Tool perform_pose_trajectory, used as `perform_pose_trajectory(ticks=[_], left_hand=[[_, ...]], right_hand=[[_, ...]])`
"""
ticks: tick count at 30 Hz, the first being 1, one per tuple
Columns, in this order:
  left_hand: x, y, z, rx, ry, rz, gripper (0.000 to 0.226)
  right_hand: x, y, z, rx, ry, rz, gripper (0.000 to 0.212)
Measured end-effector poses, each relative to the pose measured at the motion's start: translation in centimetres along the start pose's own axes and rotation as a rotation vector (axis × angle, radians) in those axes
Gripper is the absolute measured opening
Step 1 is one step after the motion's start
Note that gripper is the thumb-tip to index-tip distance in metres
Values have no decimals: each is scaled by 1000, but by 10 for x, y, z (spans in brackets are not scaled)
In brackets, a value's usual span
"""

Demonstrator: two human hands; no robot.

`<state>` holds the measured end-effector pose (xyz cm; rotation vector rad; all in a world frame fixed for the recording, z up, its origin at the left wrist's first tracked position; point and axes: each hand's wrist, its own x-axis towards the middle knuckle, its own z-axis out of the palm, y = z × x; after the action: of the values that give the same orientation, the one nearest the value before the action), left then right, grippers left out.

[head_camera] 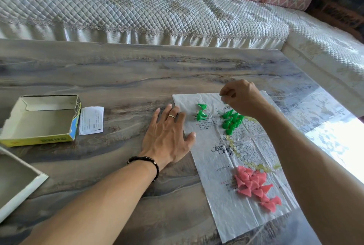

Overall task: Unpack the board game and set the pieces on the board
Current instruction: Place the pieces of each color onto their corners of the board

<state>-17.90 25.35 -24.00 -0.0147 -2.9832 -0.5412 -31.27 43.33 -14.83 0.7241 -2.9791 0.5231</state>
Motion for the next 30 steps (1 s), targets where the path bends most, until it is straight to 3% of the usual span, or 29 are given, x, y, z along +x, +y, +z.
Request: perform_pose_trajectory(ticks=[5,13,30], left_hand=[[0,0,0,11,5,4,65],[1,1,1,24,0,-1,67],[0,1,-1,20,-1,0,68]], right_hand=[[-11,4,-4,36,10,60,4],[-20,8,2,48,-81,93,14],[-17,9,12,-107,-209,67,13]])
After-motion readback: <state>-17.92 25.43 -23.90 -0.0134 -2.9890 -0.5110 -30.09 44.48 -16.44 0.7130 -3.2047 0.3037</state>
